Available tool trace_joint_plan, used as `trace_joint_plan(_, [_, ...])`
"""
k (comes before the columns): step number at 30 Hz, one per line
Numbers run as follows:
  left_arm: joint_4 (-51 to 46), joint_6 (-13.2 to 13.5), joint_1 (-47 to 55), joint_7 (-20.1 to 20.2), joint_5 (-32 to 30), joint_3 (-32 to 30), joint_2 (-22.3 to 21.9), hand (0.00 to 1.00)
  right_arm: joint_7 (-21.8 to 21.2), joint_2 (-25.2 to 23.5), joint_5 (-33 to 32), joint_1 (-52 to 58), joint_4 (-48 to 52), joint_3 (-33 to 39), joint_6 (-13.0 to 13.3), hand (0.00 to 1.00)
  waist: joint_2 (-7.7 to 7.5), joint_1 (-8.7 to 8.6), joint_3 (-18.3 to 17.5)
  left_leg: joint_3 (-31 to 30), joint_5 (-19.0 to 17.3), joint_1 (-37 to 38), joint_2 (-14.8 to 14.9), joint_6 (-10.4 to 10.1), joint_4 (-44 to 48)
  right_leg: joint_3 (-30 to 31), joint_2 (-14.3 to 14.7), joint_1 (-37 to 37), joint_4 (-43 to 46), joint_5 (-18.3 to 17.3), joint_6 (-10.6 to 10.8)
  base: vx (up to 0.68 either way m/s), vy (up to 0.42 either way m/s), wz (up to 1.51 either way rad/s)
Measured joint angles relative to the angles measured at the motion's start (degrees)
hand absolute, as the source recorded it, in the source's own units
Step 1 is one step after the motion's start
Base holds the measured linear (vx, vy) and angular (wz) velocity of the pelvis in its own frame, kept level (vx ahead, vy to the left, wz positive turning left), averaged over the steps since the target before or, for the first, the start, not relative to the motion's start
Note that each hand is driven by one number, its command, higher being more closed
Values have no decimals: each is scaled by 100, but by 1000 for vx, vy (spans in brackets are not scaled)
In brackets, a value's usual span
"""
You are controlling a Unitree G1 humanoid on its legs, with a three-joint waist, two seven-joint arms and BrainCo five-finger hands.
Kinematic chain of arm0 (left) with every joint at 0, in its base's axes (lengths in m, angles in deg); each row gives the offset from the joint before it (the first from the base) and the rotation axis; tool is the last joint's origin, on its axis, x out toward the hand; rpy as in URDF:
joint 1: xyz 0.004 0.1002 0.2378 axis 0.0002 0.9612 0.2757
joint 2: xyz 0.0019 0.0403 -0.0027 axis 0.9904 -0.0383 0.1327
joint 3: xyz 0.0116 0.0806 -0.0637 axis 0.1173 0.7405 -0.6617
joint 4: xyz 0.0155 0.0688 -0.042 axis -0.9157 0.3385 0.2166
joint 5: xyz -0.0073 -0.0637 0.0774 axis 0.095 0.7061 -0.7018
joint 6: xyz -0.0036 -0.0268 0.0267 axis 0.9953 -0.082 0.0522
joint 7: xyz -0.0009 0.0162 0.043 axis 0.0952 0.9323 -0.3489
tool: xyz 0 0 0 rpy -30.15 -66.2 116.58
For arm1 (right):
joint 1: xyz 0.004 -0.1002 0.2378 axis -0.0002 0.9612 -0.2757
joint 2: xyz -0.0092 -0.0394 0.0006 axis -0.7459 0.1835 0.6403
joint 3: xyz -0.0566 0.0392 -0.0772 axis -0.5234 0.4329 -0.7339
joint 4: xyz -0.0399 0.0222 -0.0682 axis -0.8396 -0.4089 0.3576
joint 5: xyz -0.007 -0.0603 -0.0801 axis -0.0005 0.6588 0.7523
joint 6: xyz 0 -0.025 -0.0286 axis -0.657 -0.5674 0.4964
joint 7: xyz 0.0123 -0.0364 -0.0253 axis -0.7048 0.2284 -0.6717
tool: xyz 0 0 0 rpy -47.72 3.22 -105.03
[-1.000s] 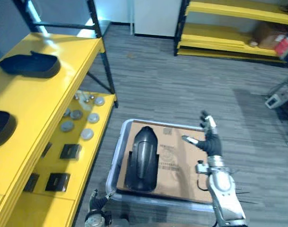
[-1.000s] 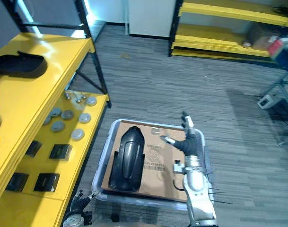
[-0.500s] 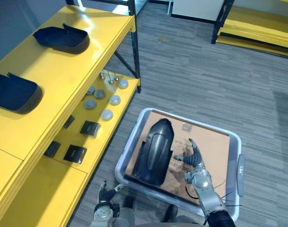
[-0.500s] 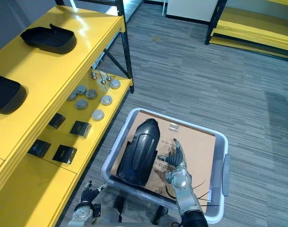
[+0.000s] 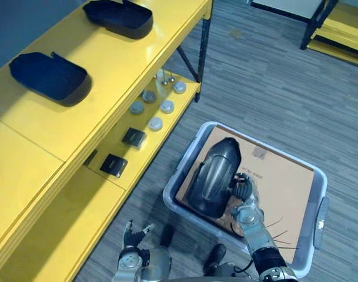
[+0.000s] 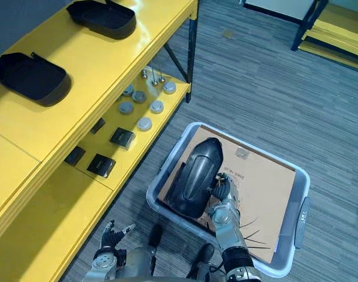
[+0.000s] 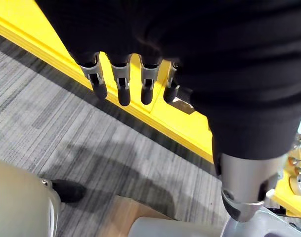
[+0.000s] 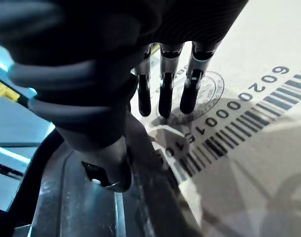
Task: Walk over and take plastic housings, then place them on the shelf
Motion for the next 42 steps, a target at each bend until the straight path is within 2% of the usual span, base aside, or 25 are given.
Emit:
trace_joint_plan(8, [14,-54,-109,6,0,2,-1,0,-96,-78,-66,55,137,-72,25,100,-10,-15,-3,39,73,56,3,9,-131,43,-17,-41,16,9,15,51,26,-4])
trace_joint_plan(12, [-49,-53,-224,10,0,2,0,0,-90,-27,-106,103,523,224,25,100,-20,-40,-10,145,74,117,-25,9,-137,139,-92,-31,16,15,26,57,39,-12])
trace_joint_plan(18, [-1123,-41,-138,7,3,131,2,0,80,216,-273,381,1682,692,75,100,-38,-46,-22,307,76,202,-40,10,-48,410,-154,-15,15,15,25,5,30,-16])
trace_joint_plan(23, [-2497,51,53,-5,16,261,-20,0,416,238,-415,615,2606,808,125,100,-54,-332,-37,299,75,224,-29,10,24,440,-127,32,-7,17,21,-47,9,-2])
trace_joint_plan(26, [-3414,130,76,-16,18,518,-16,0,559,223,-416,776,3115,871,202,100,-94,-345,-76,328,73,283,-5,12,23,515,-88,51,-10,25,6,-44,7,-9])
trace_joint_plan(31, [-4690,455,-22,-100,-20,1221,104,0,724,234,-400,868,3760,739,333,100,-104,-365,-291,459,31,336,34,52,21,637,-39,38,-9,69,-27,-25,19,-11])
trace_joint_plan(33, [-4833,481,-123,-96,-121,1433,167,0,729,235,-400,866,3891,613,337,100,-117,-365,-308,514,6,411,61,54,21,730,-21,47,-9,82,-42,-12,15,-24])
trace_joint_plan(36, [-4894,563,-309,-85,-317,1708,245,0,727,241,-401,866,4138,348,496,100,-111,-408,-419,641,-11,429,96,53,22,864,13,9,-8,116,-74,-10,9,-25])
trace_joint_plan(42, [-4893,573,-751,-76,-1238,2089,353,0,627,293,-510,867,4357,1,786,100,-84,-604,-581,851,-11,504,111,53,25,1072,30,-34,-7,174,-100,-8,12,-20])
